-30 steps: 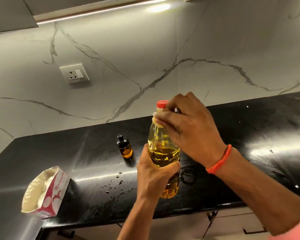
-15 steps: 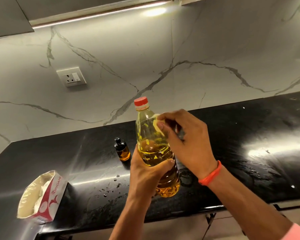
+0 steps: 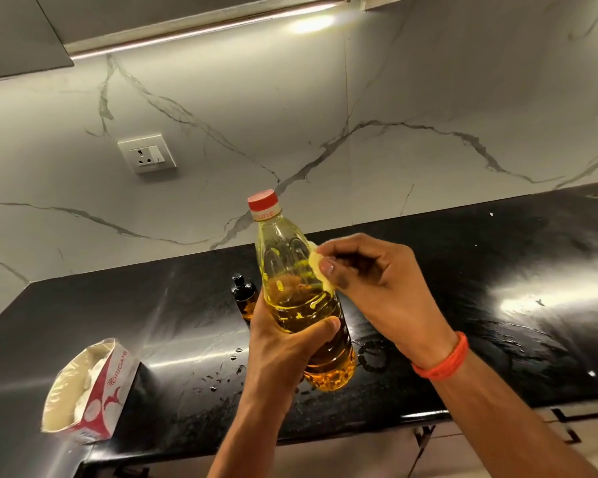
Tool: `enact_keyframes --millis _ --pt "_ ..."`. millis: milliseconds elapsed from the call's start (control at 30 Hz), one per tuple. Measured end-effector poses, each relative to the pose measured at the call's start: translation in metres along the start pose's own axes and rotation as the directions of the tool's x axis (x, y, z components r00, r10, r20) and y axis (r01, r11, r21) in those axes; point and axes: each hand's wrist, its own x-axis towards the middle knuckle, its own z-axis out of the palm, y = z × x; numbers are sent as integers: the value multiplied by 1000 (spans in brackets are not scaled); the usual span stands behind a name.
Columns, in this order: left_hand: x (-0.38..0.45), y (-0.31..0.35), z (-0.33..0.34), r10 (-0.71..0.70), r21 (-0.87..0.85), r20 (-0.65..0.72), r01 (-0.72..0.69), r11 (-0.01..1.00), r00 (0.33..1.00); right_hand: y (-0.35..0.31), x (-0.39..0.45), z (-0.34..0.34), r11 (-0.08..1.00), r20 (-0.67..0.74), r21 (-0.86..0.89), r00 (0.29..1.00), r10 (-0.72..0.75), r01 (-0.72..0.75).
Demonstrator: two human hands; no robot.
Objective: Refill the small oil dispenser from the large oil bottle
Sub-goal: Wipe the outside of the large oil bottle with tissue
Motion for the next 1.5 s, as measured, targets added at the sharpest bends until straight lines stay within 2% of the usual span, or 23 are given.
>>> enact_keyframes --millis 133,233,333,467,567,667,767,833,967,1067,1167,1333,1400,1500 --pt "-2 2 3 26 21 53 -28 999 998 -24 11 6 987 -11 -62 988 -153 152" --pt "-5 3 6 37 29 88 -40 999 995 -32 28 7 982 -49 -40 981 -189 187" --pt "-8 5 9 50 46 116 -55 997 992 -28 43 7 992 -52 100 996 -68 73" --pt "-8 11 8 57 12 108 -58 998 993 -2 44 2 936 72 302 983 166 -180" --pt "-7 16 7 54 -33 92 -51 998 994 21 28 -1 938 54 266 975 214 -221" --pt "-5 20 5 57 -61 68 -53 997 996 32 7 1 943 -35 265 975 221 -204" --pt "-2 21 5 55 -71 38 -52 996 998 29 -15 5 957 -134 269 979 152 -112" --pt "-1 23 5 52 -82 17 -50 995 999 22 -26 10 974 -147 225 987 64 -29" --pt "3 29 9 86 -76 40 -83 994 996 -2 -26 20 975 -120 -79 969 -216 208" --pt "6 31 12 82 -32 40 -81 996 996 -12 -13 19 933 -164 -227 933 -320 280" --pt "8 28 13 67 14 33 -67 998 997 -7 0 13 961 -252 -160 932 -262 227" --pt "5 30 10 54 -33 36 -52 998 998 29 0 8 999 -226 34 974 36 -29" --pt "5 33 8 59 -57 41 -57 997 997 44 -11 8 994 -228 27 968 109 -105" --pt "5 38 4 71 -70 22 -69 995 997 53 -23 9 990 -279 -75 956 91 -117"
